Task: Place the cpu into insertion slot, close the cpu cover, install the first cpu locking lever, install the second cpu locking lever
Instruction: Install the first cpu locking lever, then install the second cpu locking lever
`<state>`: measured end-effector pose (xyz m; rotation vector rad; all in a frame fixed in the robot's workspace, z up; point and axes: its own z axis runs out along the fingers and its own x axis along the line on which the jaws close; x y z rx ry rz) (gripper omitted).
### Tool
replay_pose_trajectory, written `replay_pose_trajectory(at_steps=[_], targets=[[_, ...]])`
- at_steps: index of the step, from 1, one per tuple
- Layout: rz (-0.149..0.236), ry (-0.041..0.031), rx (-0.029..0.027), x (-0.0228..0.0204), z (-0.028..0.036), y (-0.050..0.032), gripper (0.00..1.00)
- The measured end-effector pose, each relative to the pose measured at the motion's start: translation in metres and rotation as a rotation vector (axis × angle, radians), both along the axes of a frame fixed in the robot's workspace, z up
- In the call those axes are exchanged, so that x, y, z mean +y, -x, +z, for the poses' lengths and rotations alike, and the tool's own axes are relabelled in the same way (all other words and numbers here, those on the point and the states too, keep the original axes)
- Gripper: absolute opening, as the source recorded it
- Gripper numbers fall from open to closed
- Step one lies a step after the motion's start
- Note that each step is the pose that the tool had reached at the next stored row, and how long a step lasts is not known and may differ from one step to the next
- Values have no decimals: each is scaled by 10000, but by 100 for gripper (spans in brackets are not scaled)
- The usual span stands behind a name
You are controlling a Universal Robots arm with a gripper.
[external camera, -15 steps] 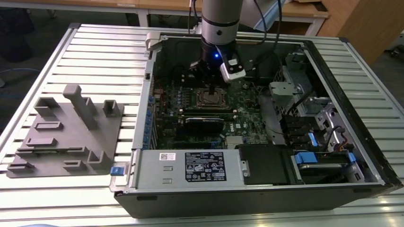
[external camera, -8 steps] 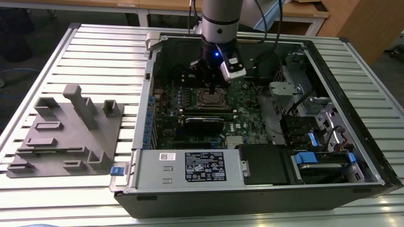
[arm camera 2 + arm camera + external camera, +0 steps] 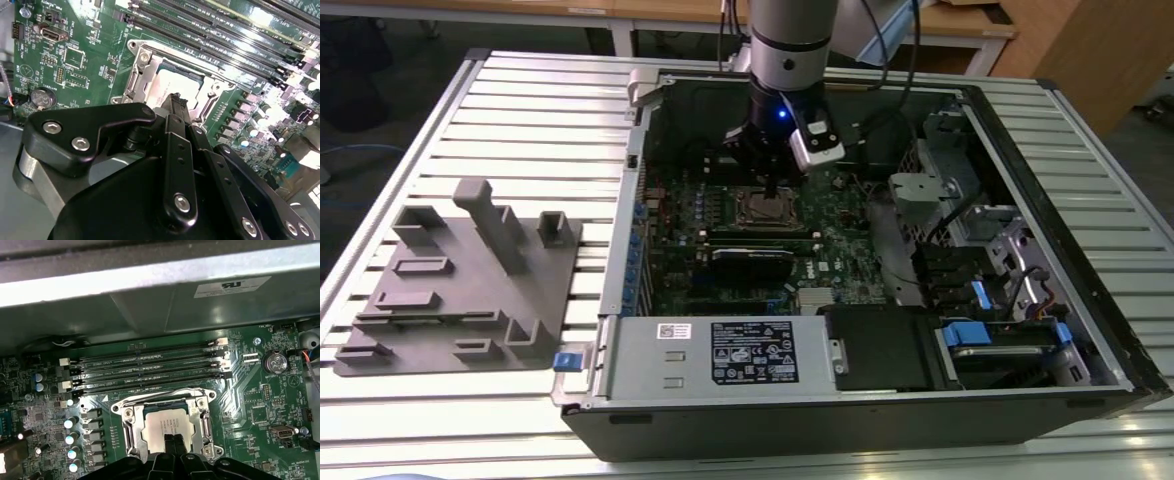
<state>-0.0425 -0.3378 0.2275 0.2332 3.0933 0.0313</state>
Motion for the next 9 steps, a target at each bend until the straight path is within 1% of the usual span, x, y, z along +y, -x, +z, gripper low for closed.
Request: replay_pose_trajectory(at_steps=[2, 4, 5, 6, 9], targets=[[-1, 0, 3, 0, 24, 0, 11], [-1, -4, 0, 0, 25, 0, 11], [0, -1, 2, 0, 150, 0, 11], [0, -1, 2, 0, 192, 0, 11], [1, 7, 4, -1, 193, 0, 11]])
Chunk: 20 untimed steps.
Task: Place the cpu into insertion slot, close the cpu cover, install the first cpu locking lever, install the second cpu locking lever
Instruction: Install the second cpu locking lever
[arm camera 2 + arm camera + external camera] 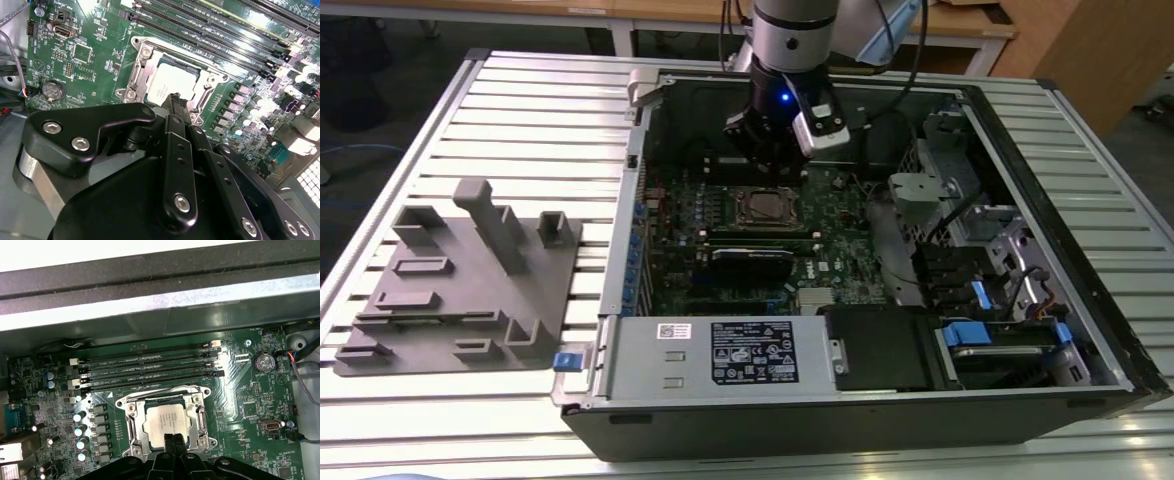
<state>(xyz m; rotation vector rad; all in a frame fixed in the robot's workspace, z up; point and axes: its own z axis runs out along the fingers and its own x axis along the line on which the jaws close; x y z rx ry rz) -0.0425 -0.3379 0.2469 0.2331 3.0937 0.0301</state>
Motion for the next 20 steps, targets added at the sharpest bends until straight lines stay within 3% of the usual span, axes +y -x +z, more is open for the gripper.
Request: replay_pose_trajectory(at_steps=[10, 20], targets=[[-1, 5, -2, -58, -1, -1, 11], [-1, 5, -2, -78, -2, -1, 11]])
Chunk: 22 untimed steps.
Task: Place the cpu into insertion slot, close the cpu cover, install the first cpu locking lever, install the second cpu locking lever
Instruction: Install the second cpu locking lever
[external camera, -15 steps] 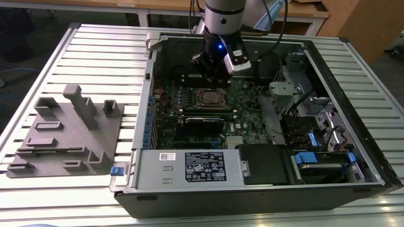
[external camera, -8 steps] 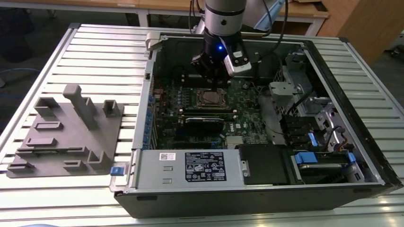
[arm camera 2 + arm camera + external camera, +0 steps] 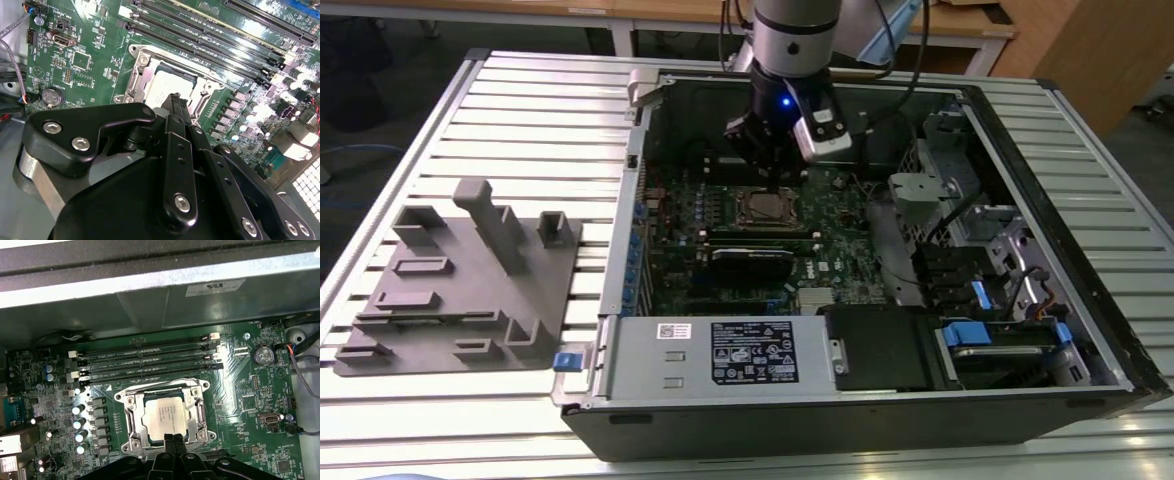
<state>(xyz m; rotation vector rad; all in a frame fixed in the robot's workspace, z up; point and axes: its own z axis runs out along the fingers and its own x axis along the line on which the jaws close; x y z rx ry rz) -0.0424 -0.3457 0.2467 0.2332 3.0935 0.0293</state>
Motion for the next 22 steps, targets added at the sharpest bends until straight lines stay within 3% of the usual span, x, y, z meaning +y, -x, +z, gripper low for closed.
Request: replay_pose_trajectory(at_steps=[13, 22], targets=[[0, 0, 0, -96, -3, 0, 11], [0, 0, 0, -187, -14, 0, 11]])
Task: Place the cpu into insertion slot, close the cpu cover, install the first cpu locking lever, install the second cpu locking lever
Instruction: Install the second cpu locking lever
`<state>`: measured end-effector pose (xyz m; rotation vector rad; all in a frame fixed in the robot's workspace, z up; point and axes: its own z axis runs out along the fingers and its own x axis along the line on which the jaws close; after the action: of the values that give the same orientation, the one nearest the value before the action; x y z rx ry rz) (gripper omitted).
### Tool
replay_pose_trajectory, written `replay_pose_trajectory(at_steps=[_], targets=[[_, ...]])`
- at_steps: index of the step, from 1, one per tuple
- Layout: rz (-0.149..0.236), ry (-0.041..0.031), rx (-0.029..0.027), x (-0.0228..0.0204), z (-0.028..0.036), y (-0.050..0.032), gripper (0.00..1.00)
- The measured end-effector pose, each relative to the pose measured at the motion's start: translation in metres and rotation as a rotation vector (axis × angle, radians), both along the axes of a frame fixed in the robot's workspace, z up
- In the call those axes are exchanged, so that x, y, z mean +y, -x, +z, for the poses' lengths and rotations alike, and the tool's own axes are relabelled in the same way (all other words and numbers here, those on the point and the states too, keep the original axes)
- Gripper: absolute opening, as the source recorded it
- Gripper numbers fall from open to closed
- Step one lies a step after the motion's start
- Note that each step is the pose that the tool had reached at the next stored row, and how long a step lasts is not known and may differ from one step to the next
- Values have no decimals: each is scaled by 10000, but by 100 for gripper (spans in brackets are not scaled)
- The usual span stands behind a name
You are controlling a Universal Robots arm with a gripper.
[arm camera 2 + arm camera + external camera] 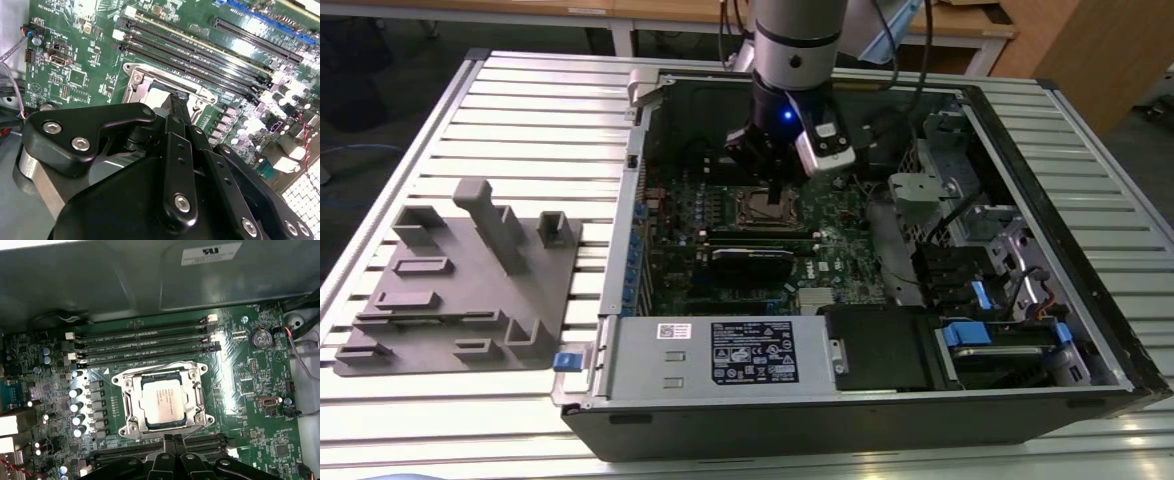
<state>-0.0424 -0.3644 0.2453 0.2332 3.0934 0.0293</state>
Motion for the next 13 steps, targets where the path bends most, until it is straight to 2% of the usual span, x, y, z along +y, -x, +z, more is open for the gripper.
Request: replay_pose_trajectory(at_steps=[5, 13], targets=[[-1, 1, -3, -34, -11, 17, 11], [1, 0, -27, -72, -31, 123, 11]])
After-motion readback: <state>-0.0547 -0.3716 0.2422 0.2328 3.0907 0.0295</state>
